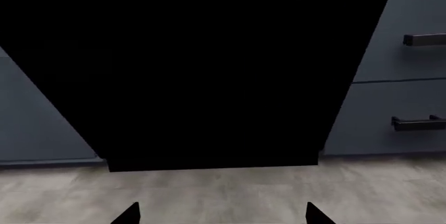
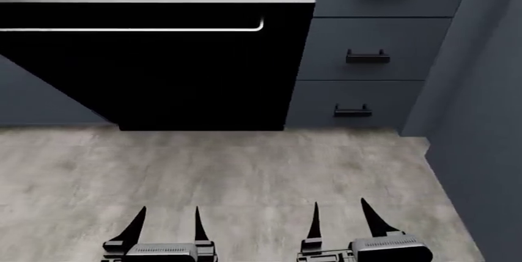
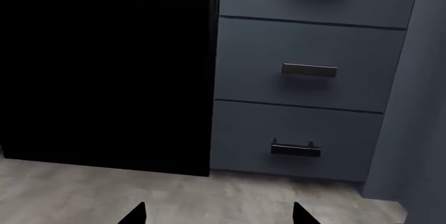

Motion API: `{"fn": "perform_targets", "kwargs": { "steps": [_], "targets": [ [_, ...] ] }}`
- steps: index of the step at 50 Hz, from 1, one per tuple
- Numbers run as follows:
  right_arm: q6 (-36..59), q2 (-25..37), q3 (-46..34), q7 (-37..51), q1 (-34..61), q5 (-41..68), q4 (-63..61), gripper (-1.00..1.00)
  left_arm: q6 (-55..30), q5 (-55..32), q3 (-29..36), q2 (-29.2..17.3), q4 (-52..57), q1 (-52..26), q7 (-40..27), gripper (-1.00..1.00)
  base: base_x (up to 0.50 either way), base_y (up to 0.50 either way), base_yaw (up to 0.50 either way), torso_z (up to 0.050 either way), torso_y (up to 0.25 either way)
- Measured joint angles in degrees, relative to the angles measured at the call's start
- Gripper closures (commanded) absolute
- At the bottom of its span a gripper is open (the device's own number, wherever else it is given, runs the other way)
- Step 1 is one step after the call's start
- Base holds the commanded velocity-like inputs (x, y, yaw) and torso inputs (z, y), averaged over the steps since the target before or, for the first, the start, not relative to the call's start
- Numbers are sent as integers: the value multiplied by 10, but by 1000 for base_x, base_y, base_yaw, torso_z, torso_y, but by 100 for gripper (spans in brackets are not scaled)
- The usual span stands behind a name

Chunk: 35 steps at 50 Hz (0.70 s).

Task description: Close the dishwasher door

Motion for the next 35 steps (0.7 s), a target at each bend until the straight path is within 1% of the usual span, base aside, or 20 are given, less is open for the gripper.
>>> {"fn": "perform_targets", "kwargs": {
  "steps": [27,35],
  "targets": [
    [-12,4,-10,-3,-2,6,2,-100,4,3,6,-5,-4,1,-7,-100,56,500,0,0,0],
    [-13,2,-9,-1,-1,13,0,-100,3,4,8,-7,-6,-1,-9,-100,0,0,0,0,0]
  ]
}}
